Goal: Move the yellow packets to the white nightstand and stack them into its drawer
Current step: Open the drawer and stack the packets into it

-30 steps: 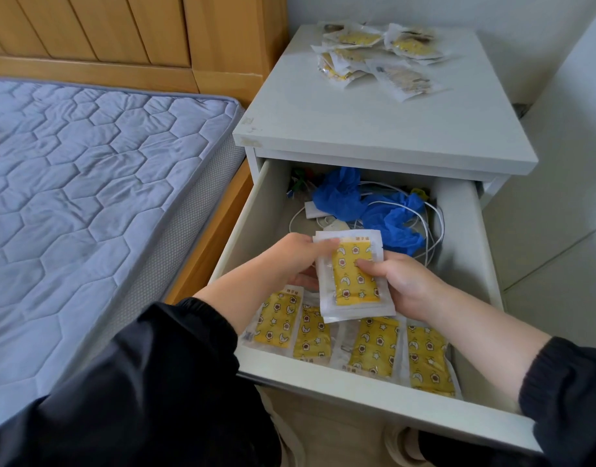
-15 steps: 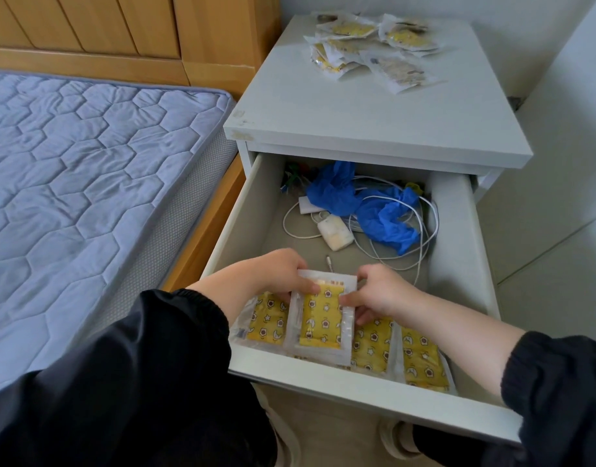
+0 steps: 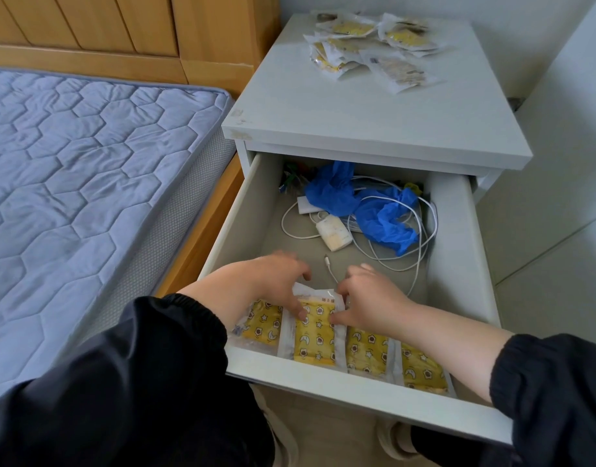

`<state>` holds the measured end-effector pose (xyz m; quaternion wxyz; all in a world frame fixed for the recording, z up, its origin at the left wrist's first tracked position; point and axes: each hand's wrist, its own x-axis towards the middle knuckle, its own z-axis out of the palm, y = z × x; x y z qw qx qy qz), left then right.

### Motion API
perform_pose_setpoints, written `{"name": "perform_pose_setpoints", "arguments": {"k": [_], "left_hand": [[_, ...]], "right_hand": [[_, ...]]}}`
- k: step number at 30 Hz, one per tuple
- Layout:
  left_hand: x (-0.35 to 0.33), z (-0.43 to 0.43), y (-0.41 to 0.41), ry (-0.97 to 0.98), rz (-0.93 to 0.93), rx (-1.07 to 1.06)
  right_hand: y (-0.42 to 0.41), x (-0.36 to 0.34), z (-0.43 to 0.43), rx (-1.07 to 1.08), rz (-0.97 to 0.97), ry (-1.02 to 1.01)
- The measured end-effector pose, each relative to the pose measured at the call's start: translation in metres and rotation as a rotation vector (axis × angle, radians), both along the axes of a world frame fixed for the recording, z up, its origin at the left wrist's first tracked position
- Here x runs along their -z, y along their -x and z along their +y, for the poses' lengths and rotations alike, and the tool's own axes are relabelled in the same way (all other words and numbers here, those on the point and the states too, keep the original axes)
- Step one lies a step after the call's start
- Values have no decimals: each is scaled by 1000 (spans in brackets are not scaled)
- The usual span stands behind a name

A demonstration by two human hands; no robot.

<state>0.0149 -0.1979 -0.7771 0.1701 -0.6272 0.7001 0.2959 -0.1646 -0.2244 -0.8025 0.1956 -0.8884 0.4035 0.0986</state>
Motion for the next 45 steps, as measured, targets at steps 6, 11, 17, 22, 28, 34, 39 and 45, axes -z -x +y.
{"name": "perform_pose_setpoints", "arguments": {"k": [6,11,17,22,28,34,39,45], "left_hand": [[6,6,-18,-305,6,-53],[7,8,-20,-308,9,-48],[4,5,-7,-163,74,-52],[8,7,-2,-203,69,24],[4,6,-5,-138,89,-17],[2,6,-8,-32,67,-77],[-12,1,-1,172,91,-148],[-52,-12,16,404,169,-193]], "right_hand": [[-2,-1,1,18,-49,-176],[-7,-2,5,-48,-16,-297],[-8,0,3,-66,-57,-229],[-5,2,1,-101,-42,-289],[-4,3,-4,-32,-96,-262],[3,-5,-12,27,-157,-250],[11,-19,-22,108,-254,-208],[24,-63,-49,133,-369,-95]]}}
